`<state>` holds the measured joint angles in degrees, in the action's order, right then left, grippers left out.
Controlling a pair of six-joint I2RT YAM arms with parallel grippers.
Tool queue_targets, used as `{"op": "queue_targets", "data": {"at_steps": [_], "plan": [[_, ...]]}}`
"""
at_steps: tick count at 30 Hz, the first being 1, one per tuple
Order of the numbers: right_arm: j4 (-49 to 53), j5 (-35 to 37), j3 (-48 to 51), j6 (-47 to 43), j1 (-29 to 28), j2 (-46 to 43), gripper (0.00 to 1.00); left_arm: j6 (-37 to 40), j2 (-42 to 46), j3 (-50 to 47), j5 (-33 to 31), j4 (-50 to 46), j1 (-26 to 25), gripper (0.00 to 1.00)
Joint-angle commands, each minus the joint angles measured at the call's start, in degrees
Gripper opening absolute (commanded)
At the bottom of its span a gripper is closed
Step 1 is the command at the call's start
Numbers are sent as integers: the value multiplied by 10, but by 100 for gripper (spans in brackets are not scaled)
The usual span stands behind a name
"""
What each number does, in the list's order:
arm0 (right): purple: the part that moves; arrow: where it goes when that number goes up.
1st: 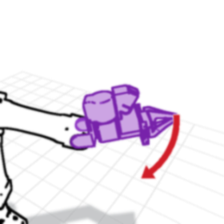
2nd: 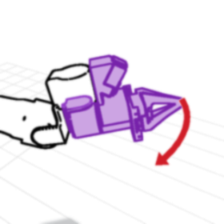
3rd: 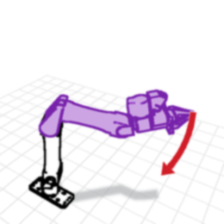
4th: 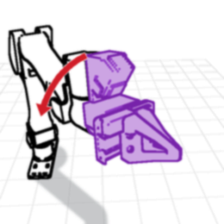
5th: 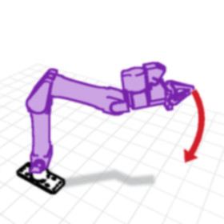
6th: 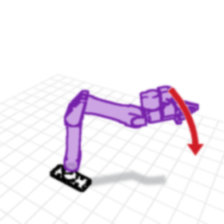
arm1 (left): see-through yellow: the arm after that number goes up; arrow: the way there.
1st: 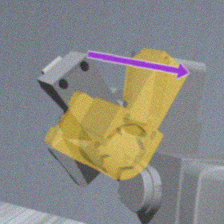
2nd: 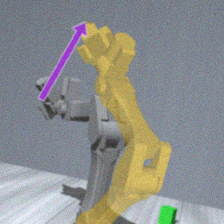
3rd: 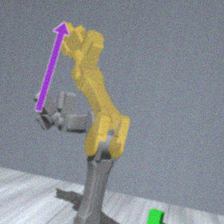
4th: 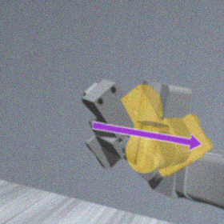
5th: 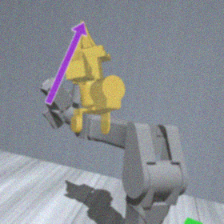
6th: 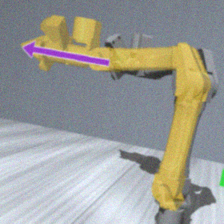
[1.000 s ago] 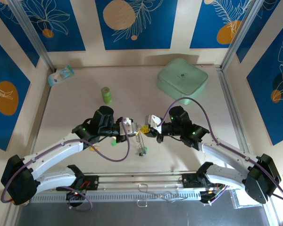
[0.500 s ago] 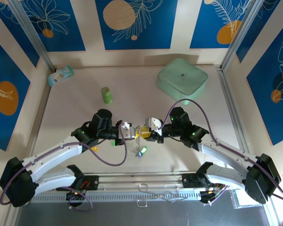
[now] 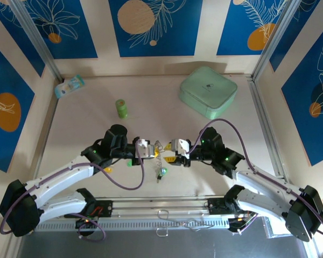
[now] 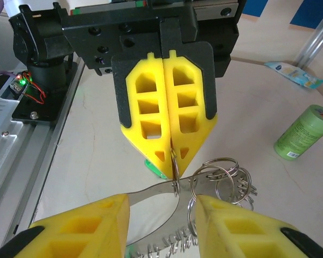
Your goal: Put the keys on the keyring
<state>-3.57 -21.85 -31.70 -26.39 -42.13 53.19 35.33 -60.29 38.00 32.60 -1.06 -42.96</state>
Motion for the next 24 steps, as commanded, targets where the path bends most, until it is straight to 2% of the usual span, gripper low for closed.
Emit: {"op": "queue_targets", "data": {"at_steps": [1,5,13,24], "plan": [[-19,6,-1,-3,-8,10,38,22,17,-8,33,30,2,0],[-29,7,-13,-2,-14,33,36,22,16,-8,39,33,2,0],[-52,3,-21,8,-21,55,22,27,20,-10,43,29,1,0],[-34,16,-20,-1,-19,37,25,34,23,-12,39,24,1,0]]}}
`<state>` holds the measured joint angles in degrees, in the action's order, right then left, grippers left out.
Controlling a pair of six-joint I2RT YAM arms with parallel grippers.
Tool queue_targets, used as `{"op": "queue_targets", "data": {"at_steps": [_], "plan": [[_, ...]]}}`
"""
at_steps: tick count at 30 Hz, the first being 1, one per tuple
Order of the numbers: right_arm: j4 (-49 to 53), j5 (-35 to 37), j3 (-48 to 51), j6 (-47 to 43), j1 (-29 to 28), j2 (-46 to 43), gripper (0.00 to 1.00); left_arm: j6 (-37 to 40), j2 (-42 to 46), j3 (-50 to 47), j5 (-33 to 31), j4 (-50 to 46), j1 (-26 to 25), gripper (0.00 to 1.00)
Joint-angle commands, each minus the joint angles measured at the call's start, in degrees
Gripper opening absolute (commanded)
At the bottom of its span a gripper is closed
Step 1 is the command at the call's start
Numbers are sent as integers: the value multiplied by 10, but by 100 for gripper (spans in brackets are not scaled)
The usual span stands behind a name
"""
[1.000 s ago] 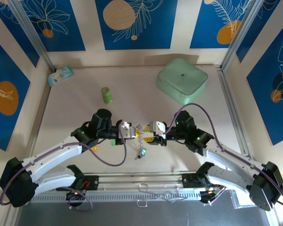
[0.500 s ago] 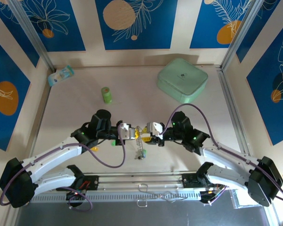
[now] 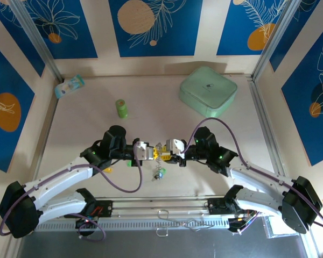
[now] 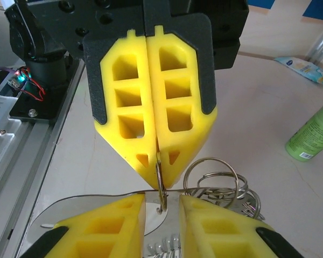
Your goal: Put the keys on the keyring
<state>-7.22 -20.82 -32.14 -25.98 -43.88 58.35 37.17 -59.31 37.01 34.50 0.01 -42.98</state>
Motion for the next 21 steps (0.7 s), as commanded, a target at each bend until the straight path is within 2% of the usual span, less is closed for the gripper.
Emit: {"op": "queue_targets", "data": {"at_steps": [1,6,12,13,14,15,17,21], "plan": [[2,8,-14,-6,-1,-18,25,16,13,-3,20,12,1,0],[2,-5,-13,-1,0,-21,20,14,12,-2,20,17,1,0],[10,-17,-24,-1,-3,-8,1,3,12,-1,17,26,1,0],[12,-17,-26,-1,-4,-9,0,-3,13,-2,12,31,1,0],[16,-20,-29,-1,-5,-8,0,-9,12,-3,3,34,2,2],[20,-21,-33,-2,-7,-9,0,-12,11,-3,-6,35,2,11],[32,-25,-41,-7,-13,-8,0,-15,10,-1,-15,32,1,19],[65,-10,-65,-24,-34,5,0,-21,3,4,-15,33,1,20]]}}
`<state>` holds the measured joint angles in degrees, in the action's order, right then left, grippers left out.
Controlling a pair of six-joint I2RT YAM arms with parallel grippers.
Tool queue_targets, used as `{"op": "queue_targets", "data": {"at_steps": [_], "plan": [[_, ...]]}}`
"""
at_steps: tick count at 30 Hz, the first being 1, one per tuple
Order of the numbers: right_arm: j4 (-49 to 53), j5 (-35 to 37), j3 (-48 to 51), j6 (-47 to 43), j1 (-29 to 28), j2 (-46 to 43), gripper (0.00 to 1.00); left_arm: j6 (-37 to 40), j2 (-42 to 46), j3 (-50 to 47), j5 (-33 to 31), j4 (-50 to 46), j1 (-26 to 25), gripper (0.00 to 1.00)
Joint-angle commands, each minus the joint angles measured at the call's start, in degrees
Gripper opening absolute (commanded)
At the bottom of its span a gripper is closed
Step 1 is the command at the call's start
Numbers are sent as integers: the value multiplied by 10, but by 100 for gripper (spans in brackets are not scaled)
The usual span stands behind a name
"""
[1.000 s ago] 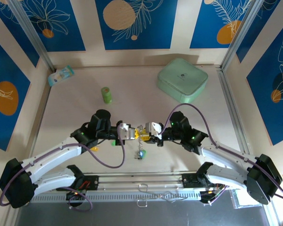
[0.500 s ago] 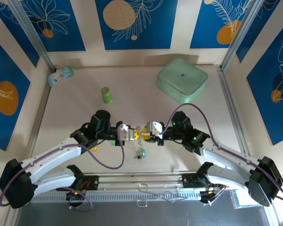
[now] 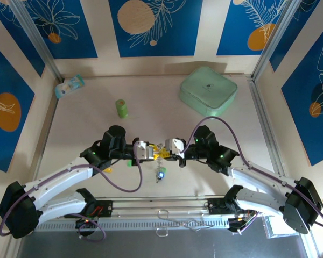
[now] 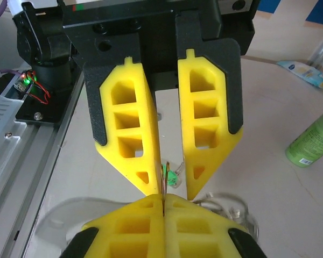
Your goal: Put the keys on the keyring
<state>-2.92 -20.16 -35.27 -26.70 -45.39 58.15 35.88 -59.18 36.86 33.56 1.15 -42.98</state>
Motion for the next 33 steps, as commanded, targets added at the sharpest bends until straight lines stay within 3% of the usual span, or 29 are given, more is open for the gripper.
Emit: {"op": "queue_targets", "data": {"at_steps": [1,5,7,9,10,15,18,23,27,33], "plan": [[31,-12,-39,-23,-23,11,0,-8,0,7,-6,21,1,19],[57,10,-59,-33,-35,29,0,2,-2,15,-3,7,0,2],[51,16,-57,-27,-34,27,0,6,2,16,-5,0,1,0],[38,11,-50,-9,-22,16,21,2,8,12,-14,2,0,0],[31,4,-44,3,-13,6,27,-5,11,10,-22,5,1,0],[-25,-23,-3,108,54,-68,41,-91,45,-10,-98,55,0,0],[-46,13,7,161,76,-96,42,-148,66,-8,-147,59,0,0],[-12,96,-14,243,81,-106,43,-182,101,24,-203,-14,1,0],[33,88,-46,275,86,-97,44,-183,147,43,-265,-61,0,0],[6,73,-47,298,89,-80,44,-182,201,55,-378,-106,2,0]]}}
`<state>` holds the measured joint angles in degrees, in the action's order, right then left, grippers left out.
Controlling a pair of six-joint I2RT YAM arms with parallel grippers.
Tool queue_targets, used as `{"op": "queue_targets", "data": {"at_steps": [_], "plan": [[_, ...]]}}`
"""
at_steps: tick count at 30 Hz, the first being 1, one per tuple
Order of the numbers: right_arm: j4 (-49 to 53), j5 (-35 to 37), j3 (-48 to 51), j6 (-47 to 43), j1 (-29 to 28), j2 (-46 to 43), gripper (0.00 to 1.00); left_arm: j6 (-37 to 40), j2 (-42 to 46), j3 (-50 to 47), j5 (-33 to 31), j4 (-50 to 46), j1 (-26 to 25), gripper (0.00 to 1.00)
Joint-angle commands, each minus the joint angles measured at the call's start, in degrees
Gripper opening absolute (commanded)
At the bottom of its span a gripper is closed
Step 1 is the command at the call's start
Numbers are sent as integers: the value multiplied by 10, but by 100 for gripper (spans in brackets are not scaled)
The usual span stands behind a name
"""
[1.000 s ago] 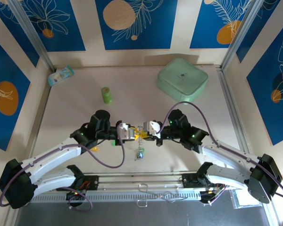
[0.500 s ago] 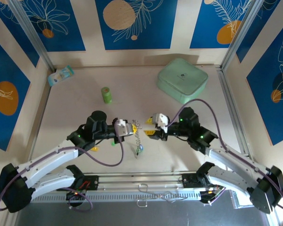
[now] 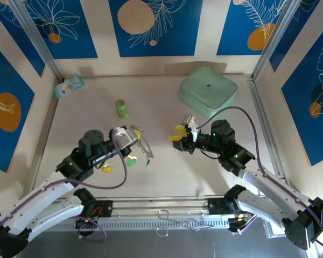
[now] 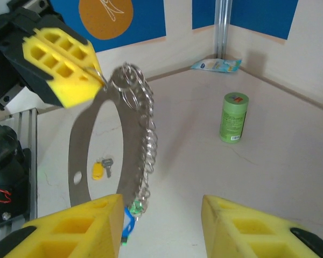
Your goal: Put the keys on the keyring
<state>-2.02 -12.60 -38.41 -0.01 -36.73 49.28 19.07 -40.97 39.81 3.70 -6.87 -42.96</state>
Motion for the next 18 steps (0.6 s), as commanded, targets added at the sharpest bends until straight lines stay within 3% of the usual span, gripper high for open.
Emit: {"op": "queue_targets", "data": {"at_steps": [1,7,11,18], "plan": [[-5,-4,-17,35,2,14,44,-15,26,28,-95,-35,2,0],[12,-46,-36,30,-6,71,40,-7,70,40,-187,-98,6,0],[38,-32,-60,1,-41,118,39,9,90,52,-256,-135,14,0],[114,5,-127,5,-95,221,38,5,111,44,-317,-180,28,0]]}}
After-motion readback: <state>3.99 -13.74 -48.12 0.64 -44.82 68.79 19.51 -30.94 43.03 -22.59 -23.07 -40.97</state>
